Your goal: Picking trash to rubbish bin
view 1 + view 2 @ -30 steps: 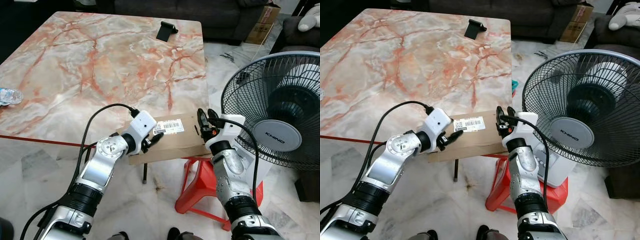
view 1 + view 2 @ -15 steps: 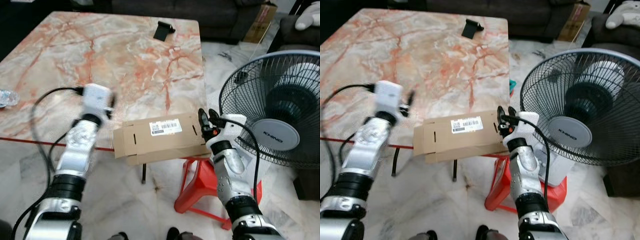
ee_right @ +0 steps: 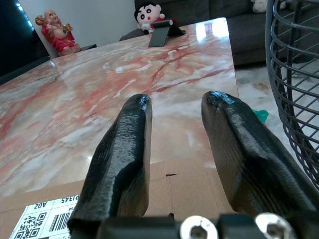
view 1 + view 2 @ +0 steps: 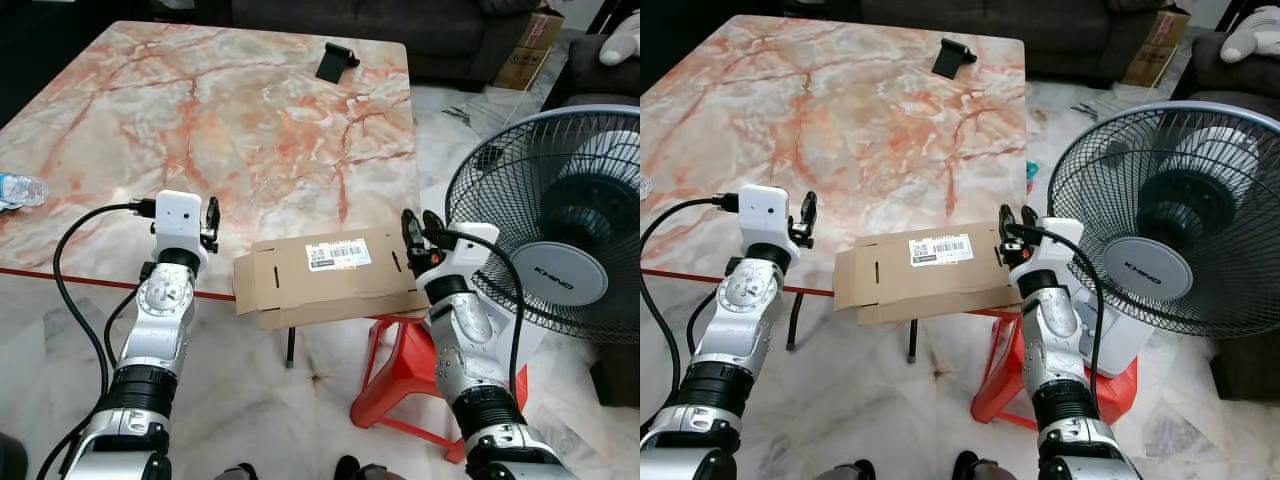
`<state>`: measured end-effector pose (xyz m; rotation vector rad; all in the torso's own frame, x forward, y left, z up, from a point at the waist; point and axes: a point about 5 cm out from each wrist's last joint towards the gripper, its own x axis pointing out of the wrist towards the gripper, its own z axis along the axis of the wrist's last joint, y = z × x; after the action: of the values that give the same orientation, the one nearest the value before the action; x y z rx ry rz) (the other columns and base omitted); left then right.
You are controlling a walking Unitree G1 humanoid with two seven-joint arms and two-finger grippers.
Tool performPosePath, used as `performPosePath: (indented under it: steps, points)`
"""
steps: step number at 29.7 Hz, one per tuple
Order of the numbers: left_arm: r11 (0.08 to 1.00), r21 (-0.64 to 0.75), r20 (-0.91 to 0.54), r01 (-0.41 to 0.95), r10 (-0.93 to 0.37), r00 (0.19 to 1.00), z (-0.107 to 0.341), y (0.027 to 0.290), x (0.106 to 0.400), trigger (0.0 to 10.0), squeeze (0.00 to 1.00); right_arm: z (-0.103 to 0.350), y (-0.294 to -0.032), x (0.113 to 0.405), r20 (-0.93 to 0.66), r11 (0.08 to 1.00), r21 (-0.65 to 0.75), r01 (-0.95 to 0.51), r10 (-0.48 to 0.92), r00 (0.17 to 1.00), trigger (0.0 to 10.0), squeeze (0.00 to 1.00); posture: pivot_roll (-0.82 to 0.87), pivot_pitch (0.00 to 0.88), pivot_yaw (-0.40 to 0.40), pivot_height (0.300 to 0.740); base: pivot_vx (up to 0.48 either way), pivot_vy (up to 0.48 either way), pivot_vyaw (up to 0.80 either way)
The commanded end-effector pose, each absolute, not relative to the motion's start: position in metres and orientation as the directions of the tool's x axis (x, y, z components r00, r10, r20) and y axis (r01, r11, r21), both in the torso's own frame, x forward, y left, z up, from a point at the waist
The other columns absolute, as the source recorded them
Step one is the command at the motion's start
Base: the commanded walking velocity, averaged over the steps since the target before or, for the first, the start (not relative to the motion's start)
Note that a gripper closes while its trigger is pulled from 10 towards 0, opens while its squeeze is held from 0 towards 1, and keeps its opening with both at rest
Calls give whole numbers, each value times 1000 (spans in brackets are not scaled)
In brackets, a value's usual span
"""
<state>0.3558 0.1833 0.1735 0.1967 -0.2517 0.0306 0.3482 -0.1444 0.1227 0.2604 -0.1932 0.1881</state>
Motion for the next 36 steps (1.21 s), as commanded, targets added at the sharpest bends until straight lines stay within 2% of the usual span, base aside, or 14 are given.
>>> performPosePath:
  steps: [1,10,26,36]
  points:
    - [977,208,248,-46,-7,969,172,180,357,10000,0,124,-146,350,214,951,235,-199,149,965,10000,0,71,130,-63,740,0,0,0]
    - [977,208,257,-40,-15,966,173,180,358,10000,0,124,-146,350,215,951,235,-200,150,965,10000,0,69,119,-62,740,0,0,0]
    - [976,215,266,-27,-32,963,172,177,360,10000,0,123,-146,350,214,950,234,-207,157,964,10000,0,70,103,-60,740,-274,0,0]
    - [974,227,257,-25,-35,966,170,177,360,10000,0,122,-147,349,211,951,234,-203,154,965,10000,0,69,113,-64,740,0,0,0]
